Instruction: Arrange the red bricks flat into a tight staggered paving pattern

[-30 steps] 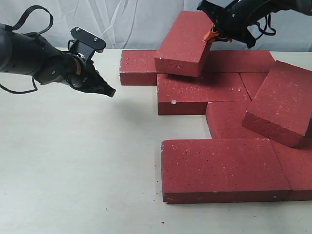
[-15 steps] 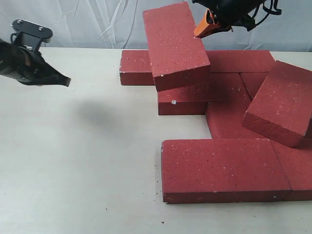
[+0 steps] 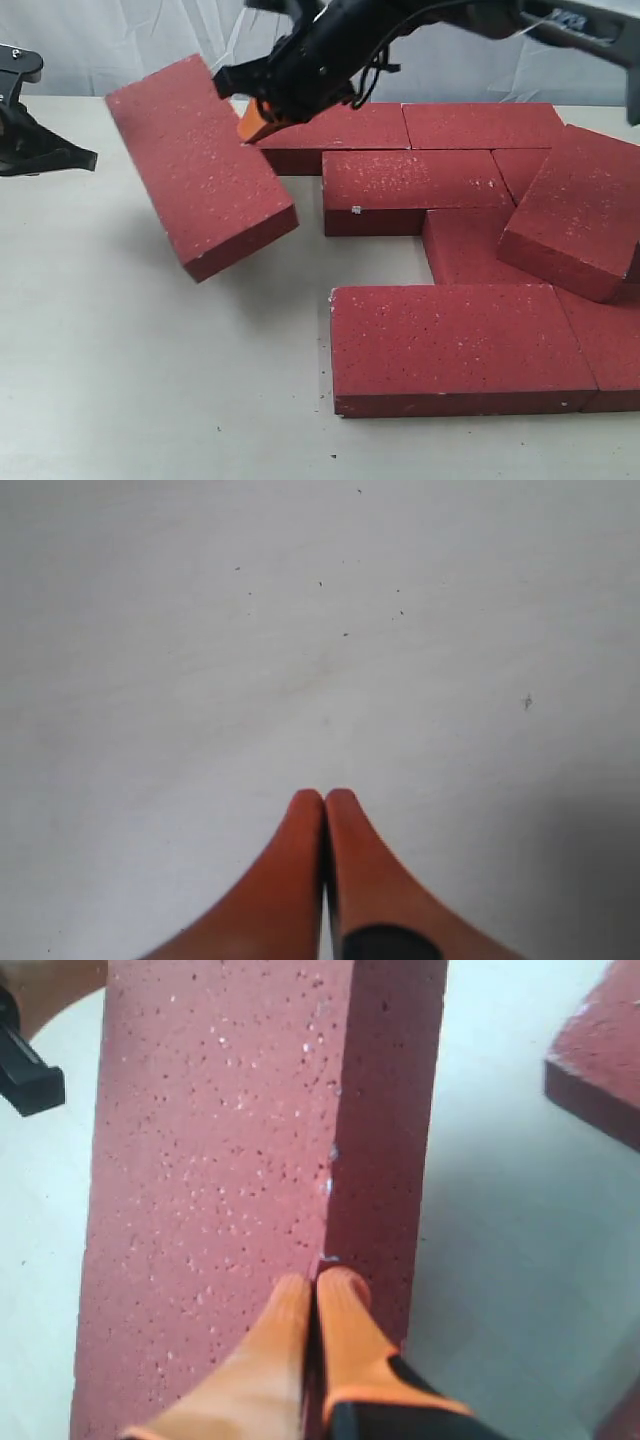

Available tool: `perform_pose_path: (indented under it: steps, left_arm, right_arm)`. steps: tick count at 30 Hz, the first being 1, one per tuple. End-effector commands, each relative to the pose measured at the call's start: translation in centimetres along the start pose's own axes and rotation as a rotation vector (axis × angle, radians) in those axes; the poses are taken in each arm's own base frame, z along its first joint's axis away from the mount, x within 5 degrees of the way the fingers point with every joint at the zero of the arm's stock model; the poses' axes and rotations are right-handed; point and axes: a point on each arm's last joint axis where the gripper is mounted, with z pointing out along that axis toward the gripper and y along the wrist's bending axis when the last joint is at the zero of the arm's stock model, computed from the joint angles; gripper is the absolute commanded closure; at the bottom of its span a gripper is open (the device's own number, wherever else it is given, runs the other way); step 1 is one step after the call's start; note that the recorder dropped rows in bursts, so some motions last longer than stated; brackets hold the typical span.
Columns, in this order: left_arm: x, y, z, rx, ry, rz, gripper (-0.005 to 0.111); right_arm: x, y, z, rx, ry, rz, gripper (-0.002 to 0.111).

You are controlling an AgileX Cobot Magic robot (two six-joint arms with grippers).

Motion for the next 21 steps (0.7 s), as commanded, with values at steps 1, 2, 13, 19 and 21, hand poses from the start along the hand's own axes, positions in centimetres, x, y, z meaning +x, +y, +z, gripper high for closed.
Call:
perform_pose_path:
  steps: [1,2,13,19,21]
  left_arm:
    - [0.2,1.3,-0.1,-0.022,-0.006,-0.03,0.107]
    - [0.3,1.7,-0.1,-0.03,-0.004,-0.041,0.107]
    - [1.1,3.4,0.0,-0.04,-0.046,-0.105,0.107]
    - [1.2,3.4,0.0,-0.041,-0.042,-0.104,0.107]
    - [1.3,3.4,0.0,-0.044,-0.028,-0.104,0.107]
  right_arm:
    - [0.6,0.3,3.6,0.01,-0.005,-0.016,0.108]
    - [0.8,0.2,4.1,0.007,0.004,-0.012,0.108]
    - [2.6,-1.8,7.4,0.011,0.094,0.068,0.067]
    - [1.7,-1.3,6.0,0.04,0.052,0.022,0.039]
    - [1.3,-1.0,5.1,0.064,0.067,-0.026,0.046]
